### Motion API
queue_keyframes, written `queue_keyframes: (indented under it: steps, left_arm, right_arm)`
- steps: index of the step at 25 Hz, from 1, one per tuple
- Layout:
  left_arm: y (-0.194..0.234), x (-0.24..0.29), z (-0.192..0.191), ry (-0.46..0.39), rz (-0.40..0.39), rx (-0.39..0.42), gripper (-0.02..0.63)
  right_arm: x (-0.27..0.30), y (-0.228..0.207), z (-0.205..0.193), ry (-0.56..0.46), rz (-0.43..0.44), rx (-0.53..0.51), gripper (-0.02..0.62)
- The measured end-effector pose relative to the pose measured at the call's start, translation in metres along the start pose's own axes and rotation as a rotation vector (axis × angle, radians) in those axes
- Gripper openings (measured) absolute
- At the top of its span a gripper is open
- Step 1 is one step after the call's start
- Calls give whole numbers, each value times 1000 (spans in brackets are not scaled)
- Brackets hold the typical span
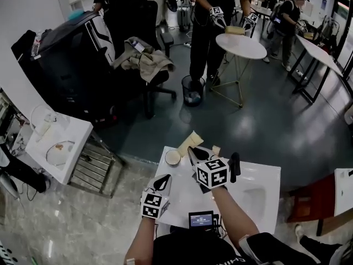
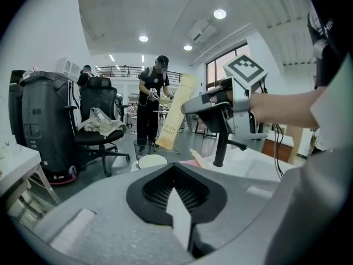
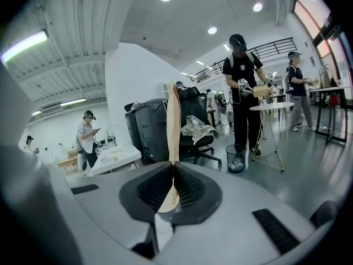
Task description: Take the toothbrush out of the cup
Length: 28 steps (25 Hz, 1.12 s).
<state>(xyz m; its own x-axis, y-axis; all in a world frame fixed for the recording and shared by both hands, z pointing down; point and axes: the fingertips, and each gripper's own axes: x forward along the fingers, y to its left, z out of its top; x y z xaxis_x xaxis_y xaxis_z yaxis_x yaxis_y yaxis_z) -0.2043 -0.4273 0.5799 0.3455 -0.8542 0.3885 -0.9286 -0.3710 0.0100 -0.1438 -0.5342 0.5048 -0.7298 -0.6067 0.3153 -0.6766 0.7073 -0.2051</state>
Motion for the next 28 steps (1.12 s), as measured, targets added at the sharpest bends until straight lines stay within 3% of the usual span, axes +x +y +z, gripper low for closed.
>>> queue_keyframes:
  steps: [8,17,28]
  left_arm:
    - [-14,4,9,-27,-35,6,9]
    - [-33,9,0,-4,-74,24,9]
    - [-49,5,-9,20,-111,41,9]
  right_arm:
    - [-41,-21,3,-34,-77,5,15]
    - [-78,-32,-50,39,-132,21,15]
    - [-95,-21,-91,93,-140,50,15]
